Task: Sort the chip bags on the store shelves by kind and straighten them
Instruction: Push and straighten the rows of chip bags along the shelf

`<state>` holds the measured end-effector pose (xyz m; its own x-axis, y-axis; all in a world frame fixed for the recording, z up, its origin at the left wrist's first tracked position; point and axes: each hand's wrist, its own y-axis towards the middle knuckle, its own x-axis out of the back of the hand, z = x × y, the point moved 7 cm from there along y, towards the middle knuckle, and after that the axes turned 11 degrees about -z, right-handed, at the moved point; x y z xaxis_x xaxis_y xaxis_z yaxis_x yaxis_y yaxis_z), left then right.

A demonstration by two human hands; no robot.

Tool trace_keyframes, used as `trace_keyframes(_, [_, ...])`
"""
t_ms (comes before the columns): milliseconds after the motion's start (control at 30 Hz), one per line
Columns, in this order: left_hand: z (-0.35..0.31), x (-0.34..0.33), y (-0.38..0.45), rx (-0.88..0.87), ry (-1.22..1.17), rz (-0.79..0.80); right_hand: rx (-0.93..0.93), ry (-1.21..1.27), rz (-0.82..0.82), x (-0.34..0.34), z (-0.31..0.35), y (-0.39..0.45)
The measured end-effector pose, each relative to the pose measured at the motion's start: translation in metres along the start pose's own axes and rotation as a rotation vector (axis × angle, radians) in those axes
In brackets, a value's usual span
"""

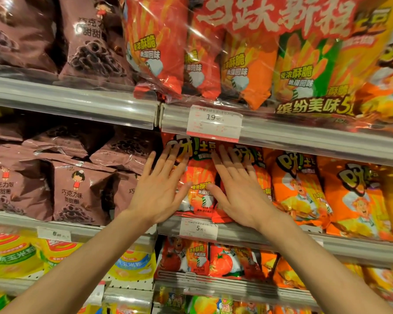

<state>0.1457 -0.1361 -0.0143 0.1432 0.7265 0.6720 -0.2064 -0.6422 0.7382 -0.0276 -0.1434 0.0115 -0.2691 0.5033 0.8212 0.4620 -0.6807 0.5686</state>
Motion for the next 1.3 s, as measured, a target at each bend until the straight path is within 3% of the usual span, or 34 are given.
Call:
trace_keyframes(167, [-0.036, 0.017, 0.009, -0.106, -0.031, -0.027, -0.1, -0.061, -0.054, 0.027, -0.041, -0.034])
trace_keyframes(467, [-0.105, -0.005, 0.026, -0.416, -0.03, 0.073, -0.057, -0.224, 0.14, 0.02, -0.086, -0.066])
trace_keyframes(933, [-0.097, -0.019, 0.025, -0.405, 0.056, 0.151, -0.015, -0.149, 0.184, 0.0, -0.082, -0.072])
trace_keyframes(1300, [-0.108, -0.02, 0.044, -0.337, 0.044, 0.073, 0.005, -0.13, 0.163, 0.002, -0.09, -0.064])
